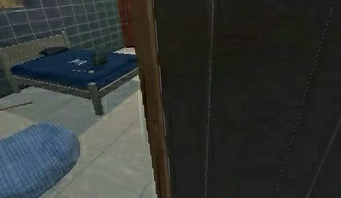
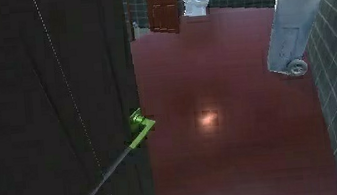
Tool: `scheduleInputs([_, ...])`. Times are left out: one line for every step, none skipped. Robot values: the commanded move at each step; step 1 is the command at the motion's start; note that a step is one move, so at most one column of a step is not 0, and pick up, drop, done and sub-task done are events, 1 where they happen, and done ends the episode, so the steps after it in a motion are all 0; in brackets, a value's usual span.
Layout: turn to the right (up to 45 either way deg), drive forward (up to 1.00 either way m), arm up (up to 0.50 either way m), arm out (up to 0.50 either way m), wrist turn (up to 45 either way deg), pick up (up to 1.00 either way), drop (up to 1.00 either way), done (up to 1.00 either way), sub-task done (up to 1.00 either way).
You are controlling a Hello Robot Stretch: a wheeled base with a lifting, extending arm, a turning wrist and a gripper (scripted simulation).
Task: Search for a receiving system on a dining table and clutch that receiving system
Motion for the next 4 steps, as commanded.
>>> scheduleInputs([-45.0, 0.0, 0.0, 0.0, 0.0, 0.0, 0.0, 0.0, 0.0])
scheduleInputs([-12.0, 0.0, 0.0, 0.0, 0.0, 0.0, 0.0, 0.0, 0.0])
scheduleInputs([0.0, 0.45, 0.0, 0.0, 0.0, 0.0, 0.0, 0.0, 0.0])
scheduleInputs([36.0, 0.0, 0.0, 0.0, 0.0, 0.0, 0.0, 0.0, 0.0])
